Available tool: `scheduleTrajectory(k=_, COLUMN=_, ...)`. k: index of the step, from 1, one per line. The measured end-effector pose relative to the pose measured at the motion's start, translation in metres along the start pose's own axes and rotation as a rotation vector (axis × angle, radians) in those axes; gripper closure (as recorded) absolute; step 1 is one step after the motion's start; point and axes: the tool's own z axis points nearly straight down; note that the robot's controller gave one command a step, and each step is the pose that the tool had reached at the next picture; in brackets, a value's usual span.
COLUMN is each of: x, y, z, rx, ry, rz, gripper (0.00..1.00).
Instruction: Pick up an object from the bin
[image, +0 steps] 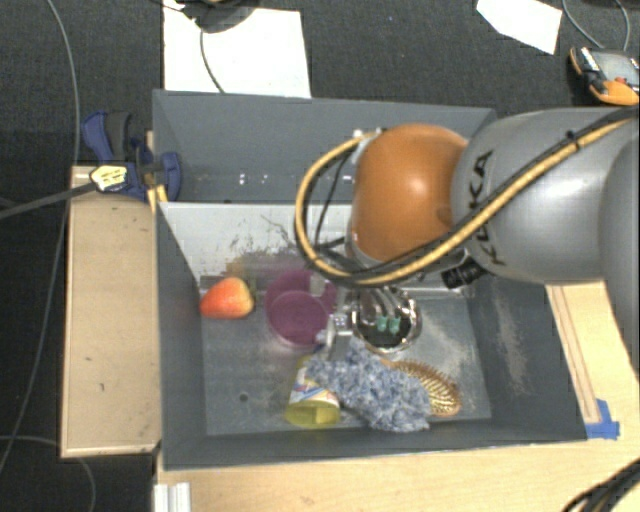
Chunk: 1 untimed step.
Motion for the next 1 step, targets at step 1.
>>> scheduleTrajectory(k=1, x=-0.0017, y=-0.0008, z=-0.0046, rx=-0.001, ry=-0.008, rz=0.006, gripper=0.00)
